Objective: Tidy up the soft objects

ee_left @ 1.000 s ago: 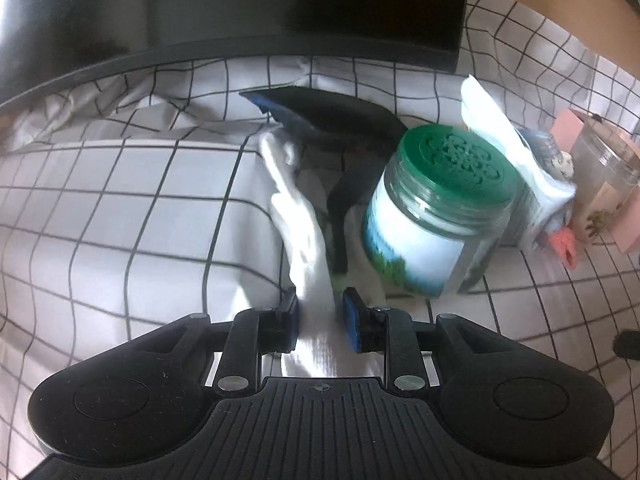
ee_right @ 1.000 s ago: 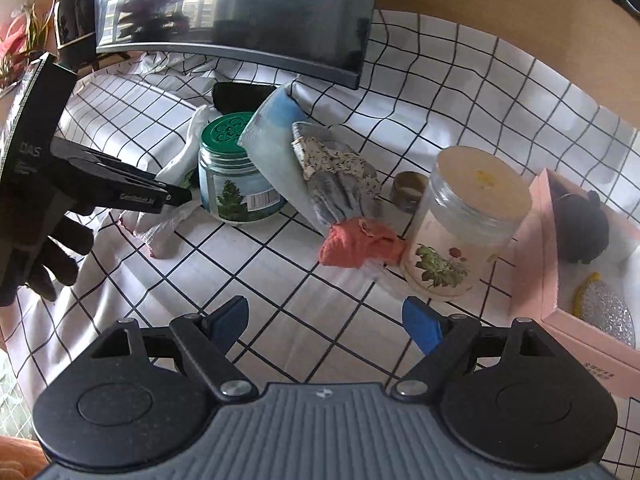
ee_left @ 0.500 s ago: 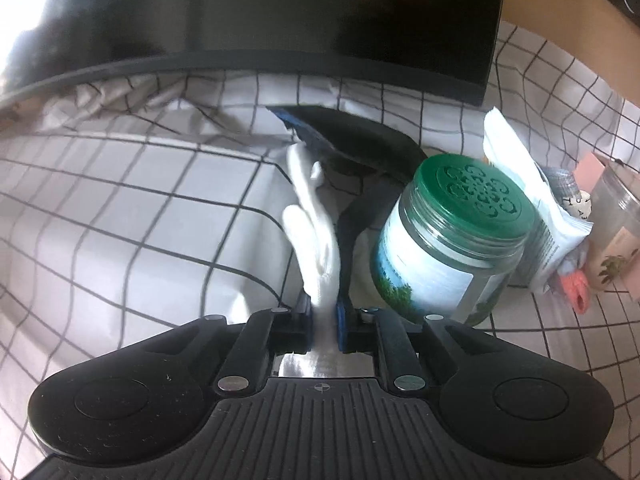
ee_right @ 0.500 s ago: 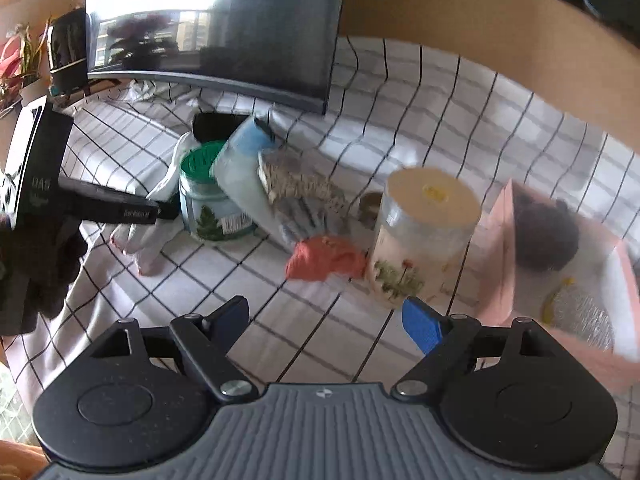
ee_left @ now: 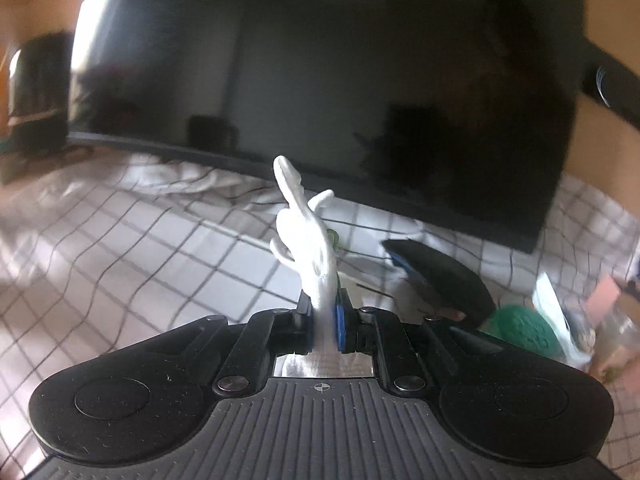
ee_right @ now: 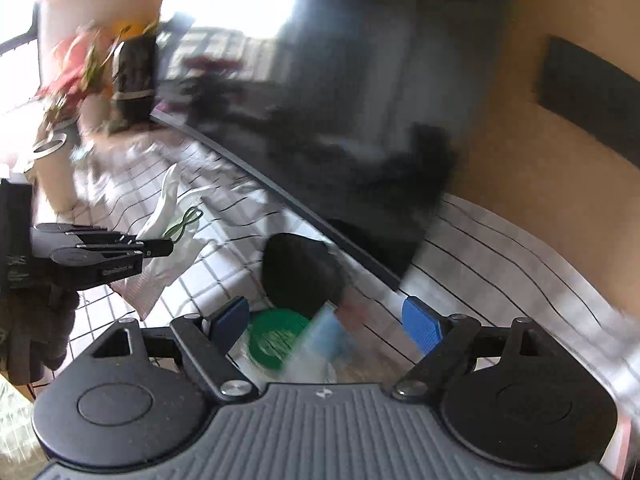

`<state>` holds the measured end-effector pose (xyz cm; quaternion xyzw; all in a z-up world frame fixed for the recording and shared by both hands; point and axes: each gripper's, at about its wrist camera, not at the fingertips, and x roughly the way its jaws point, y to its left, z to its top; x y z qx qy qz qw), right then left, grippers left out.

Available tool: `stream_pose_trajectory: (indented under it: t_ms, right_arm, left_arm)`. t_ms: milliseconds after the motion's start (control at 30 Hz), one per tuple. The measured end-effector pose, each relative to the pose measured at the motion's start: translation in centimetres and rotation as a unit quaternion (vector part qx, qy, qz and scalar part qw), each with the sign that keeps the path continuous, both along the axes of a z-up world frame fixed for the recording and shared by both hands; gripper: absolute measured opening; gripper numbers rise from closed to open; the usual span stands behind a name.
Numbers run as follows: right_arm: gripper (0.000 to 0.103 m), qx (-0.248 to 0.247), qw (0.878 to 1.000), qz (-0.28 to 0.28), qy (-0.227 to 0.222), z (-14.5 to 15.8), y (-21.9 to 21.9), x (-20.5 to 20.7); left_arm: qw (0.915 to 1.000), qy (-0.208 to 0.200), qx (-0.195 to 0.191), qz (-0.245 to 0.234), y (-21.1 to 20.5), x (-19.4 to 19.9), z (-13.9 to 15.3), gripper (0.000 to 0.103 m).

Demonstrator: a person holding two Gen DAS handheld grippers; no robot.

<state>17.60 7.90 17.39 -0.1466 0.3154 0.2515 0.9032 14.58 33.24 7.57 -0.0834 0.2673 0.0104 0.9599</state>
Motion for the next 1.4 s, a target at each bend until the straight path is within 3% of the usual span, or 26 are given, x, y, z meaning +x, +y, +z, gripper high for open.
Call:
stream_pose_trajectory:
  t_ms: [100,200,300,367,433,500,567,633,733,833,967,1200,1300,1400]
  right_arm:
    - [0.083,-0.041,0.999,0.027,0.022,-1.2,4.4,2.6]
    - [0.075,-0.085,0.994,0.042,0.059,-3.7,9.2,5.3]
    - [0.073,-0.157,0.985,0.026,0.071,-7.3,13.3,8.5]
    - [0.063,-0.194,0.978,0.018,0.080,-9.3,14.8,10.3]
    - [0.021,-0.212,0.971,0.022,0.107,-10.7,15.3,11.6]
    - [0.015,-0.212,0.970,0.020,0.118,-10.4,15.0,12.1]
    - [0.013,-0.166,0.978,0.038,0.117,-7.6,14.0,11.3]
    - [0.013,-0.102,0.985,0.067,0.119,-3.4,12.3,10.0]
    - [0.013,-0.038,0.992,0.089,0.086,3.1,9.5,7.9]
    - [0.013,-0.005,0.996,0.079,0.036,8.2,5.5,5.8]
    - [0.013,0.014,0.999,0.044,-0.006,12.2,-0.6,4.3]
    - [0.013,0.017,0.998,-0.058,-0.034,13.7,-12.9,2.0]
    - [0.013,0.011,0.994,-0.104,-0.043,13.3,-18.5,0.5]
    - [0.013,0.015,0.988,-0.150,-0.046,12.8,-23.9,-1.0]
  left_arm:
    - [0.9995,0.005,-0.029,0.008,1.7,-0.6,-0.4,0.013]
    - [0.9990,0.007,-0.042,0.013,2.6,-1.4,-1.1,0.013]
    - [0.9982,0.010,-0.055,0.019,3.3,-2.1,-1.6,0.013]
    - [0.9979,0.011,-0.059,0.024,4.0,-2.9,-1.7,0.013]
    - [0.9976,0.014,-0.060,0.031,4.7,-3.1,-1.7,0.013]
    - [0.9974,0.017,-0.056,0.042,5.5,-3.3,-1.6,0.013]
    - [0.9972,0.015,-0.050,0.054,6.2,-3.4,-1.0,0.013]
    - [0.9968,0.012,-0.046,0.065,7.1,-2.8,-0.1,0.013]
    - [0.9969,0.005,-0.036,0.069,7.4,-1.1,1.8,0.013]
    - [0.9977,-0.005,-0.027,0.061,6.4,0.9,3.8,0.013]
    - [0.9993,-0.024,-0.007,0.028,3.1,3.2,6.3,0.013]
    - [0.9943,-0.057,-0.009,-0.089,-7.8,4.8,10.4,0.013]
    - [0.9857,-0.060,-0.022,-0.156,-13.6,4.6,11.4,0.013]
    - [0.9720,-0.049,-0.043,-0.226,-19.4,4.4,11.4,0.013]
